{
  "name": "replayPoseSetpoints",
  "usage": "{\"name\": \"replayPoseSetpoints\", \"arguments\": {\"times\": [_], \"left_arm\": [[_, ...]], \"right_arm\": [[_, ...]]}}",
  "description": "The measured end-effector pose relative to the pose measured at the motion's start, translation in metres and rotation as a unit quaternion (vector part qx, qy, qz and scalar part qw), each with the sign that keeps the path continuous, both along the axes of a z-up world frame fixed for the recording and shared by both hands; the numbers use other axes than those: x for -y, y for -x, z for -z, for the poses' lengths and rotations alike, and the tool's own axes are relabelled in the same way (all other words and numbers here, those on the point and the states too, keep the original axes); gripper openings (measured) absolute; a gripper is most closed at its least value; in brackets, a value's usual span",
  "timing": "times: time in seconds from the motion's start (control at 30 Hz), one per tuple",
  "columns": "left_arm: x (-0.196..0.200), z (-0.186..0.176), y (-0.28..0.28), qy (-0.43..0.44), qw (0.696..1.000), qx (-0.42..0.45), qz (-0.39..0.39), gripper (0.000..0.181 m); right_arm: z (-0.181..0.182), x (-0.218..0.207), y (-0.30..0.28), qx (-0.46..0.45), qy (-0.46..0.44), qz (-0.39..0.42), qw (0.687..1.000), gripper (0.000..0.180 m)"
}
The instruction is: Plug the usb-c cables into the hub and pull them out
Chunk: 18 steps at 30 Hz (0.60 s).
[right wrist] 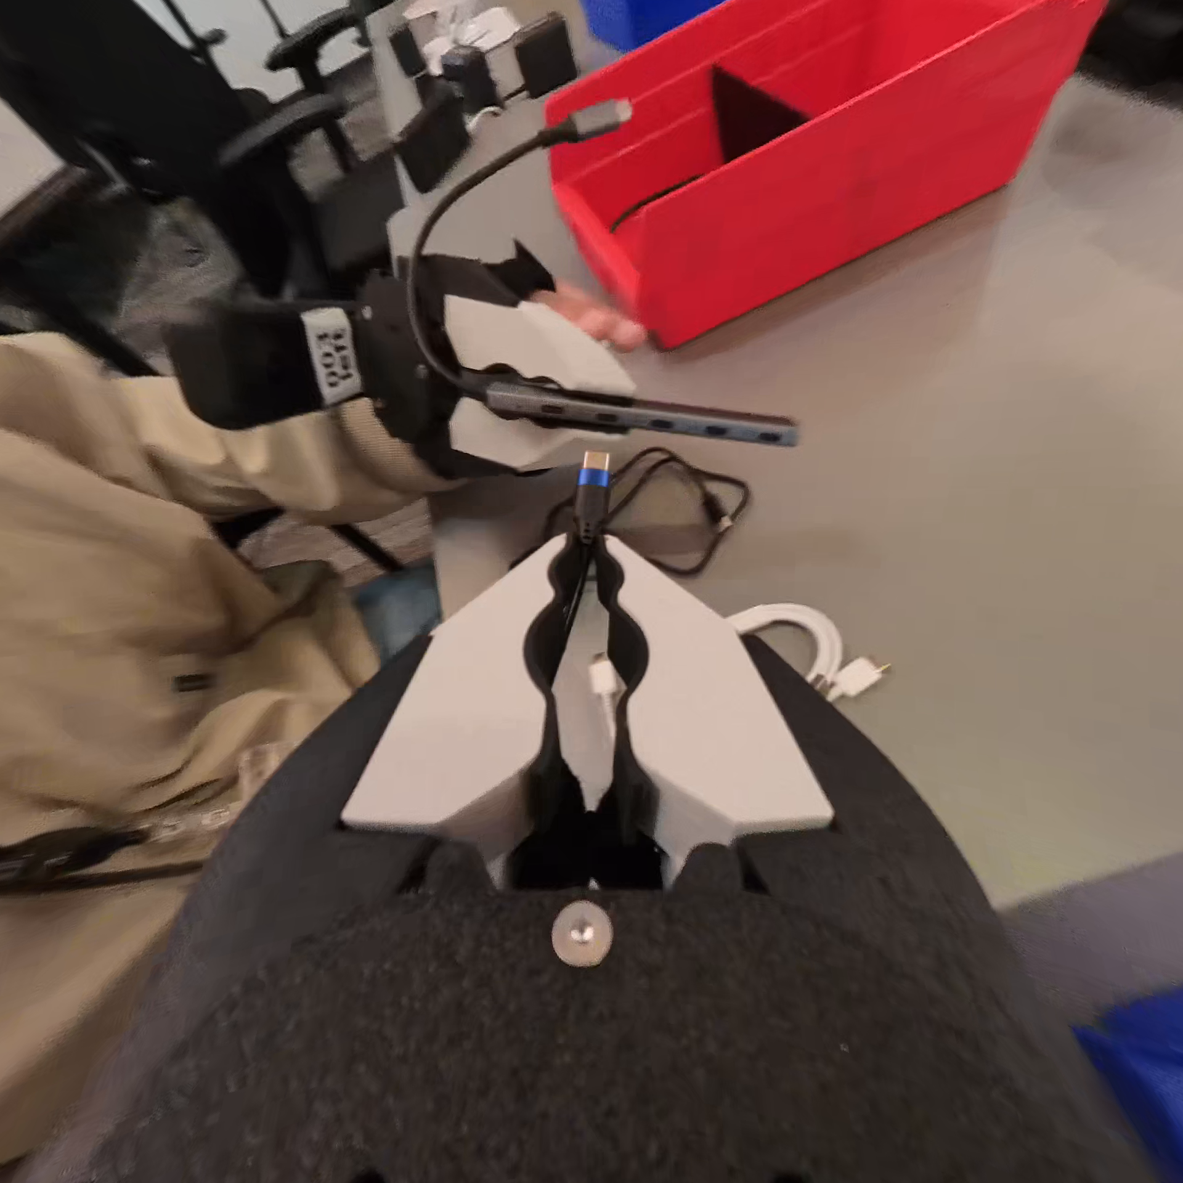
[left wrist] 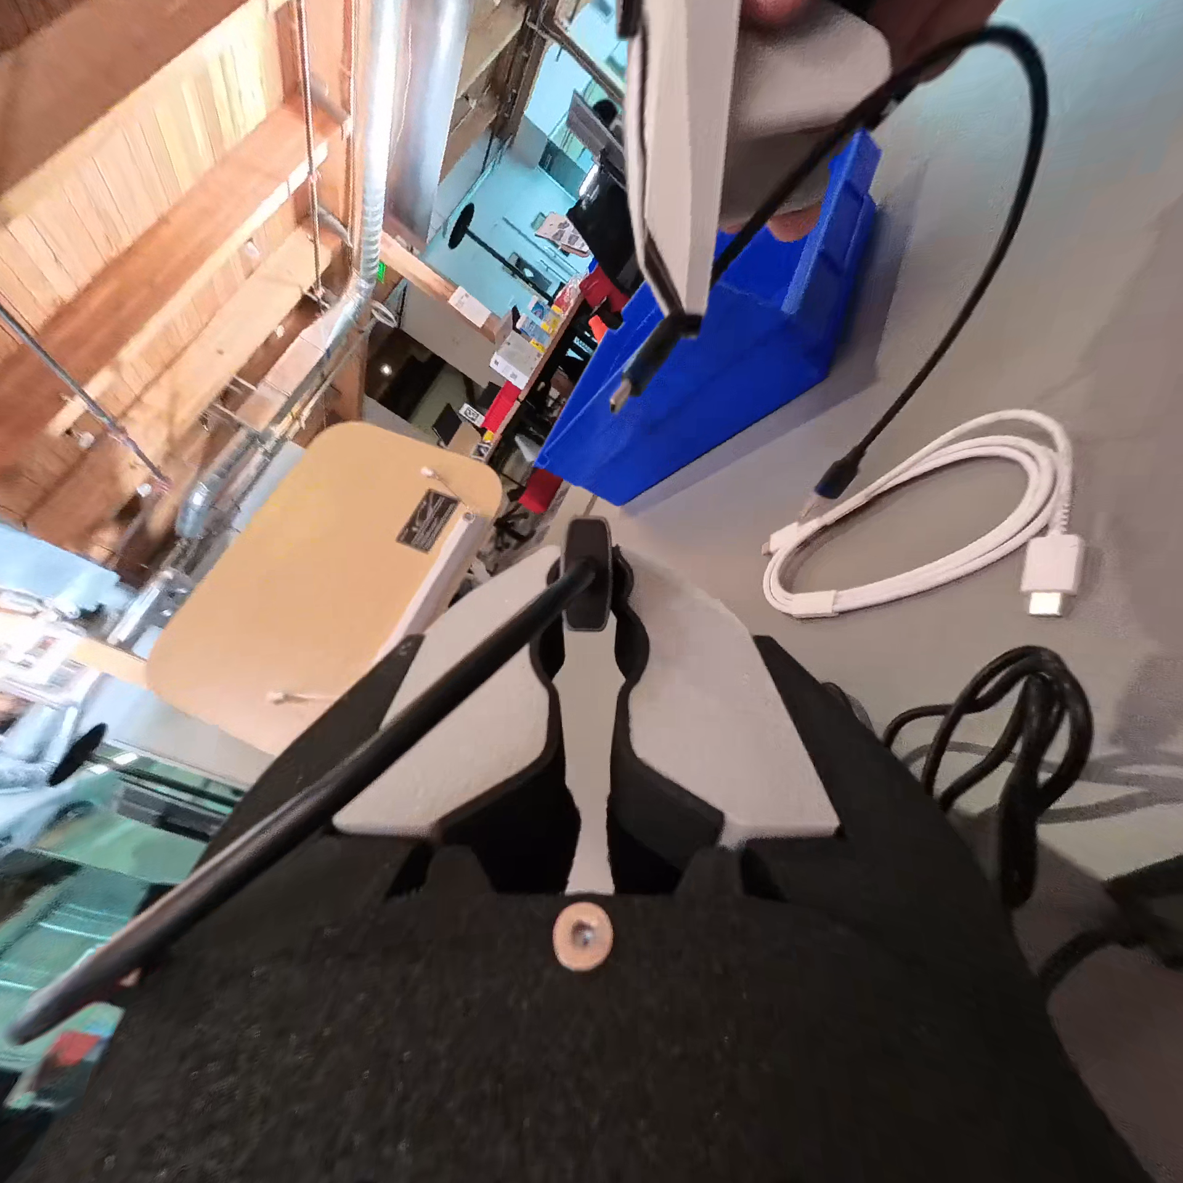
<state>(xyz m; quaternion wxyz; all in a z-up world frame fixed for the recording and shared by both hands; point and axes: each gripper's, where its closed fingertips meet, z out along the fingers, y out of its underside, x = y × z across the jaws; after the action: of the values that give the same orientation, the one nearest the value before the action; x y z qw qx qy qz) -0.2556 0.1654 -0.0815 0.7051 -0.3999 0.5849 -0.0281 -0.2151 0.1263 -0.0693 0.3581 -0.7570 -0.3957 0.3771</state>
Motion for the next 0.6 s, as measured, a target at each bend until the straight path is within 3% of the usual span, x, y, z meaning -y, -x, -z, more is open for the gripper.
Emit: {"name": "replayPoseSetpoints", "arguments": {"times": [0.13, 0.6], "left_arm": [[0.013, 0.004, -0.017, -0.047, 0.998, -0.040, 0.021, 0.010], [0.022, 0.011, -0.033, -0.075, 0.994, -0.071, 0.041, 0.010]], "right_arm": [[0.017, 0.012, 0.000, 0.046, 0.021, -0.020, 0.999, 0.004], [0.021, 0.009, -0.008, 0.044, 0.032, 0.005, 0.999, 0.005]]}}
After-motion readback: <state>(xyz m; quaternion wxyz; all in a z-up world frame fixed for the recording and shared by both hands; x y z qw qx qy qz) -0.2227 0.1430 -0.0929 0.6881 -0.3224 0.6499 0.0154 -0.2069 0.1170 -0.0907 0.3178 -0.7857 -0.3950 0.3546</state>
